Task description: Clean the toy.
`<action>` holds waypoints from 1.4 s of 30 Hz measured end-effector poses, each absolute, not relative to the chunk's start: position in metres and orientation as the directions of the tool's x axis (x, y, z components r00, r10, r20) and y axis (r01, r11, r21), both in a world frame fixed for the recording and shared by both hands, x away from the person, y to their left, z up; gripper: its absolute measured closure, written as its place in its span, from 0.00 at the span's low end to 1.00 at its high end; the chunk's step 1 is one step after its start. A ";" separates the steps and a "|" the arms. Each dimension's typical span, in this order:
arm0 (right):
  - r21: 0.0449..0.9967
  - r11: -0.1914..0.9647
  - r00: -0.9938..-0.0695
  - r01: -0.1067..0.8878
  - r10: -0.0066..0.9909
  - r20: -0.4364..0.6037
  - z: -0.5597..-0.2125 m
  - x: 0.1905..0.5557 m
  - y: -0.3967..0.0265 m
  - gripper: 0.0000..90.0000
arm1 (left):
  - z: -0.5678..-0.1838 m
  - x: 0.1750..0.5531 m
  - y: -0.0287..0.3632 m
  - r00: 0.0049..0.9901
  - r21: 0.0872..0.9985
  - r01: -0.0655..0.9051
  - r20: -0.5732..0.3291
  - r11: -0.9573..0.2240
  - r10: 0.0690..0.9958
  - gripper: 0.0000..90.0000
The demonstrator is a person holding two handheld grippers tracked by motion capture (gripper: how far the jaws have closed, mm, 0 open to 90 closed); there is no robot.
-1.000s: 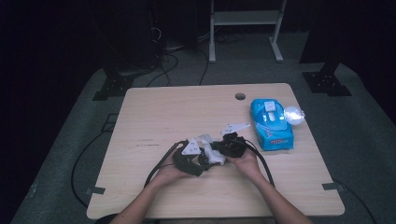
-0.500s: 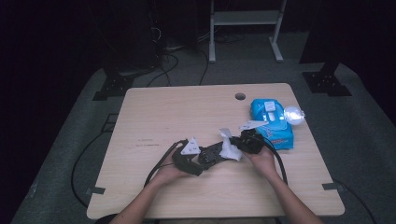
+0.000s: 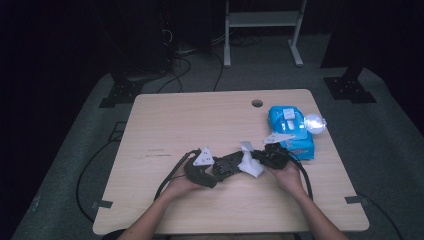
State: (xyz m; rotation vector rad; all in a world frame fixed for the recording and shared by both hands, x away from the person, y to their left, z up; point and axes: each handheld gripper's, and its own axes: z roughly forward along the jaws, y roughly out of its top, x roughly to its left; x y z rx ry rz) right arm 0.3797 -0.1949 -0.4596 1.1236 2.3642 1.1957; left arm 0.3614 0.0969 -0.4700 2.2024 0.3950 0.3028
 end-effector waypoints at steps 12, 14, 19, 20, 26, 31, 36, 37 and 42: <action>0.779 0.418 -0.741 0.468 0.666 0.088 -0.457 0.358 -0.175 0.95 | -0.470 0.361 0.096 0.920 0.787 0.173 0.086 -0.592 0.383 0.28; 0.780 0.404 -0.731 0.478 0.675 0.098 -0.457 0.360 -0.180 0.95 | -0.470 0.361 0.096 0.919 0.788 0.177 0.081 -0.589 0.385 0.28; 0.765 0.380 -0.682 0.520 0.724 0.104 -0.460 0.364 -0.203 0.95 | -0.469 0.362 0.096 0.921 0.791 0.172 0.082 -0.587 0.381 0.28; 0.760 0.382 -0.675 0.526 0.731 0.099 -0.461 0.364 -0.206 0.95 | -0.469 0.362 0.096 0.921 0.791 0.172 0.082 -0.587 0.380 0.29; 0.767 0.366 -0.664 0.528 0.741 0.104 -0.457 0.378 -0.197 0.95 | -0.468 0.362 0.095 0.921 0.793 0.172 0.082 -0.585 0.381 0.28; 0.781 0.362 -0.685 0.509 0.719 0.113 -0.452 0.392 -0.167 0.95 | -0.468 0.362 0.095 0.923 0.789 0.172 0.080 -0.589 0.377 0.29; 0.775 0.364 -0.652 0.517 0.754 0.080 -0.457 0.404 -0.168 0.95 | -0.468 0.363 0.097 0.924 0.791 0.175 0.073 -0.586 0.374 0.29; 0.773 0.349 -0.639 0.530 0.763 0.094 -0.458 0.404 -0.174 0.95 | -0.468 0.363 0.097 0.924 0.790 0.173 0.076 -0.588 0.374 0.29; 0.755 0.335 -0.629 0.563 0.767 0.128 -0.460 0.394 -0.197 0.95 | -0.468 0.363 0.097 0.924 0.793 0.172 0.076 -0.585 0.375 0.29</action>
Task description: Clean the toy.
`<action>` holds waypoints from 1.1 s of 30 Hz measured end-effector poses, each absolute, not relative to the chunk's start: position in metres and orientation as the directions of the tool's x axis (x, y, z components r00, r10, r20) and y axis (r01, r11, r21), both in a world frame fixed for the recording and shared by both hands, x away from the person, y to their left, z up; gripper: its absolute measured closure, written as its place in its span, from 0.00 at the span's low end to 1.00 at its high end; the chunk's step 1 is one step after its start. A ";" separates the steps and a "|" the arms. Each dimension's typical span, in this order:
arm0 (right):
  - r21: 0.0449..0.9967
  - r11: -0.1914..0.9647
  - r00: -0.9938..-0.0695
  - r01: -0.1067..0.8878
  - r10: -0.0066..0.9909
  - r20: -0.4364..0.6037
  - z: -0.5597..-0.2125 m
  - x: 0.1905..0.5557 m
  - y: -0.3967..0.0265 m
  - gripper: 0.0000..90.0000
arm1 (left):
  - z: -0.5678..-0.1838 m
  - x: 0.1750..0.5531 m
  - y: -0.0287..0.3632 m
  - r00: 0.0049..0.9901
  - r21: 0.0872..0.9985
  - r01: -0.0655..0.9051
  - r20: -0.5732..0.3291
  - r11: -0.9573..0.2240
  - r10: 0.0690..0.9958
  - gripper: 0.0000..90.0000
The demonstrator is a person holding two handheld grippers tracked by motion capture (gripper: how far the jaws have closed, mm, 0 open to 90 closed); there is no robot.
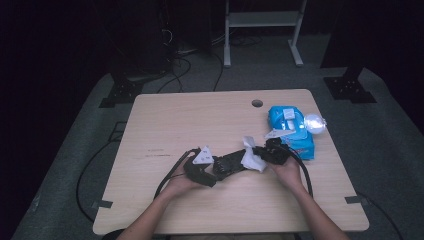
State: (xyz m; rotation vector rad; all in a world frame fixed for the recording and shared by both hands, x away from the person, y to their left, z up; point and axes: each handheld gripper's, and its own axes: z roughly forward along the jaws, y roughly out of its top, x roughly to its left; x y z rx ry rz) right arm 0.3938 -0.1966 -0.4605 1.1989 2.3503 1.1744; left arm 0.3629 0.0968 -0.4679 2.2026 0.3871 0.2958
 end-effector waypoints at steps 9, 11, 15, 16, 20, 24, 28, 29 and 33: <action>0.752 0.370 -0.675 0.545 0.726 0.131 -0.460 0.370 -0.196 0.95 | -0.467 0.363 0.097 0.922 0.797 0.171 0.077 -0.580 0.378 0.29; 0.762 0.371 -0.699 0.530 0.700 0.146 -0.458 0.368 -0.186 0.95 | -0.467 0.363 0.096 0.922 0.798 0.171 0.078 -0.578 0.380 0.29; 0.775 0.394 -0.757 0.493 0.634 0.159 -0.454 0.363 -0.156 0.95 | -0.468 0.363 0.096 0.921 0.795 0.173 0.079 -0.581 0.381 0.29; 0.778 0.397 -0.769 0.487 0.617 0.167 -0.453 0.363 -0.149 0.95 | -0.468 0.364 0.096 0.921 0.796 0.174 0.077 -0.580 0.382 0.29; 0.787 0.399 -0.807 0.471 0.554 0.203 -0.450 0.359 -0.122 0.95 | -0.468 0.364 0.096 0.922 0.789 0.168 0.086 -0.590 0.377 0.30; 0.789 0.421 -0.819 0.447 0.547 0.172 -0.450 0.361 -0.107 0.95 | -0.469 0.366 0.098 0.921 0.785 0.181 0.077 -0.593 0.383 0.30; 0.792 0.387 -0.784 0.473 0.595 0.177 -0.450 0.377 -0.110 0.95 | -0.469 0.366 0.098 0.920 0.788 0.181 0.075 -0.589 0.384 0.30; 0.793 0.388 -0.775 0.470 0.611 0.160 -0.450 0.381 -0.112 0.95 | -0.470 0.366 0.098 0.921 0.788 0.182 0.073 -0.588 0.383 0.30; 0.783 0.396 -0.728 0.479 0.678 0.102 -0.450 0.395 -0.126 0.95 | -0.470 0.367 0.099 0.920 0.787 0.188 0.067 -0.588 0.385 0.30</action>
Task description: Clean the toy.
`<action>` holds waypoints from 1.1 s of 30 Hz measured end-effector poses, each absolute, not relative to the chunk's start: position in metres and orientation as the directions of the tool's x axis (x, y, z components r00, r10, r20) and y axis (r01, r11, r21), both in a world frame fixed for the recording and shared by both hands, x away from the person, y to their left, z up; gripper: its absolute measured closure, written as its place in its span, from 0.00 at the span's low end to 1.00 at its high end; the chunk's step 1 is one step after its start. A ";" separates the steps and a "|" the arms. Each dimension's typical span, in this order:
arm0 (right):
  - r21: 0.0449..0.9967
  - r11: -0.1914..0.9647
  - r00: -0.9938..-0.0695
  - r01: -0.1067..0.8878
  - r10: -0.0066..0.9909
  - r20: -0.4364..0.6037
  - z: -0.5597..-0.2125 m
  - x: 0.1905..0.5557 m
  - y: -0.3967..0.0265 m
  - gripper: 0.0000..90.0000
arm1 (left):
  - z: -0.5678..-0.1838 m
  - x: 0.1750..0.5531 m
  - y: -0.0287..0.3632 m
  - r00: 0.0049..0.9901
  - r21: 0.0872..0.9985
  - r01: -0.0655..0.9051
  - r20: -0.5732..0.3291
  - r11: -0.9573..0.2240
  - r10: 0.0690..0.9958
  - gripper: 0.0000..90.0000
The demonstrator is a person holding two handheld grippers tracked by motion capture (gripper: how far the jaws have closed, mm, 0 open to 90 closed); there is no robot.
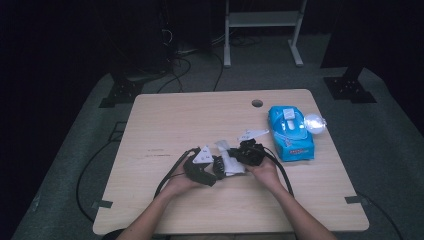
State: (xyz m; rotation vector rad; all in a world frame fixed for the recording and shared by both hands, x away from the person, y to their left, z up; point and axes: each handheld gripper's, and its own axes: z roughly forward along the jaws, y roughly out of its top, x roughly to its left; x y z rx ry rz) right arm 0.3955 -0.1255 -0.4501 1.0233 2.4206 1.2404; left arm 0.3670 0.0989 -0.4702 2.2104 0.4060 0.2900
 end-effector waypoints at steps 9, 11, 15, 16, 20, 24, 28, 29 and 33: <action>0.763 0.366 -0.630 0.532 0.774 0.068 -0.456 0.399 -0.179 0.95 | -0.470 0.366 0.098 0.922 0.792 0.182 0.070 -0.583 0.382 0.30; 0.760 0.373 -0.626 0.533 0.778 0.057 -0.458 0.396 -0.186 0.95 | -0.470 0.366 0.098 0.921 0.790 0.183 0.069 -0.585 0.382 0.30; 0.758 0.369 -0.624 0.538 0.779 0.064 -0.460 0.387 -0.197 0.95 | -0.470 0.367 0.098 0.922 0.793 0.181 0.068 -0.581 0.380 0.30; 0.759 0.366 -0.624 0.539 0.778 0.068 -0.461 0.383 -0.197 0.95 | -0.470 0.367 0.098 0.923 0.795 0.180 0.068 -0.580 0.379 0.30; 0.770 0.376 -0.653 0.515 0.755 0.068 -0.460 0.373 -0.188 0.95 | -0.469 0.367 0.098 0.922 0.795 0.181 0.068 -0.579 0.382 0.30; 0.768 0.427 -0.725 0.476 0.686 0.068 -0.455 0.366 -0.167 0.95 | -0.469 0.366 0.098 0.922 0.786 0.175 0.080 -0.593 0.378 0.30; 0.761 0.446 -0.732 0.472 0.679 0.056 -0.453 0.368 -0.167 0.95 | -0.470 0.367 0.098 0.922 0.788 0.179 0.074 -0.589 0.380 0.30; 0.760 0.442 -0.723 0.477 0.689 0.054 -0.454 0.369 -0.171 0.95 | -0.470 0.367 0.098 0.923 0.785 0.174 0.081 -0.594 0.376 0.30; 0.749 0.422 -0.687 0.510 0.724 0.060 -0.457 0.372 -0.190 0.95 | -0.469 0.367 0.099 0.925 0.789 0.171 0.077 -0.590 0.372 0.30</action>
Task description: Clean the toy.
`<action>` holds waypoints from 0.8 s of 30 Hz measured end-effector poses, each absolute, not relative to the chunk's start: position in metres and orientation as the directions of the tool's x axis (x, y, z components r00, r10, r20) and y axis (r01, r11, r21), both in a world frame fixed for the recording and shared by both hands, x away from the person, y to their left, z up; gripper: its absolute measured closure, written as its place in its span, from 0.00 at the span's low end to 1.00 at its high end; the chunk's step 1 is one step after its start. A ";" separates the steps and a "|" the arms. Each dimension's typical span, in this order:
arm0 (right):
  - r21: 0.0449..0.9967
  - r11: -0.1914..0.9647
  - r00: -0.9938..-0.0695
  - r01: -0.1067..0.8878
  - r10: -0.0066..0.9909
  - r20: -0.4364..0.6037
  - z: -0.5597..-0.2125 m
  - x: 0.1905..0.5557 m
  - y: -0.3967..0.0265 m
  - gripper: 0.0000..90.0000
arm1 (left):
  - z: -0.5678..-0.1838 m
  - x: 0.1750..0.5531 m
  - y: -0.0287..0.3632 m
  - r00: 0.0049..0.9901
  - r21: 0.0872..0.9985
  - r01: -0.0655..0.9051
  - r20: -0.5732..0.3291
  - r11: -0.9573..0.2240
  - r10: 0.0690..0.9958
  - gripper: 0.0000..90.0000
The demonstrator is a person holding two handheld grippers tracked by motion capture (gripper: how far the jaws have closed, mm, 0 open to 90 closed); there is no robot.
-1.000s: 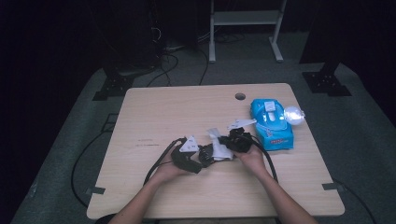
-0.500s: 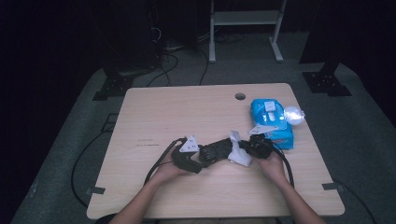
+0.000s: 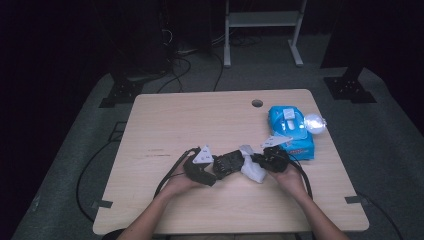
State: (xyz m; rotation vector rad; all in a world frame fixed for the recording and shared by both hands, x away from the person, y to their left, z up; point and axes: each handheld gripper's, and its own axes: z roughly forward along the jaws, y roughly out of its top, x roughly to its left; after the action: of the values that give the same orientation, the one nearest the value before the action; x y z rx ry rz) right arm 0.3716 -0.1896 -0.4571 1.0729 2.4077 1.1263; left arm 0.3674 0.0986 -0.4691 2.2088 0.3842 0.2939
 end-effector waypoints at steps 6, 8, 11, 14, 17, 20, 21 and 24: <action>0.747 0.422 -0.687 0.514 0.724 0.064 -0.458 0.368 -0.194 0.95 | -0.469 0.369 0.099 0.925 0.791 0.193 0.051 -0.580 0.377 0.29; 0.749 0.426 -0.693 0.507 0.719 0.061 -0.457 0.367 -0.192 0.95 | -0.469 0.371 0.100 0.923 0.795 0.221 0.016 -0.565 0.383 0.29; 0.747 0.434 -0.706 0.504 0.706 0.066 -0.456 0.368 -0.189 0.95 | -0.469 0.374 0.102 0.920 0.805 0.256 -0.033 -0.535 0.392 0.27; 0.736 0.459 -0.724 0.498 0.687 0.062 -0.457 0.368 -0.188 0.95 | -0.467 0.379 0.108 0.914 0.823 0.315 -0.127 -0.473 0.386 0.26; 0.734 0.460 -0.732 0.500 0.678 0.073 -0.457 0.368 -0.190 0.95 | -0.466 0.386 0.112 0.896 0.825 0.371 -0.198 -0.427 0.397 0.24; 0.732 0.468 -0.740 0.494 0.669 0.072 -0.456 0.368 -0.190 0.95 | -0.468 0.393 0.114 0.870 0.800 0.438 -0.260 -0.411 0.419 0.22; 0.730 0.472 -0.742 0.495 0.667 0.072 -0.456 0.368 -0.190 0.95 | -0.468 0.395 0.114 0.861 0.788 0.458 -0.281 -0.410 0.423 0.22; 0.732 0.477 -0.747 0.486 0.661 0.065 -0.456 0.367 -0.190 0.95 | -0.470 0.399 0.115 0.842 0.774 0.502 -0.336 -0.386 0.421 0.22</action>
State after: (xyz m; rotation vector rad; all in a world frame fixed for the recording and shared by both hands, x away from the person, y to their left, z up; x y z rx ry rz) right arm 0.3672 -0.1898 -0.4564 0.9874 2.4979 1.1283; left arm 0.3992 0.1149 -0.4702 2.0293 0.6772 -0.1023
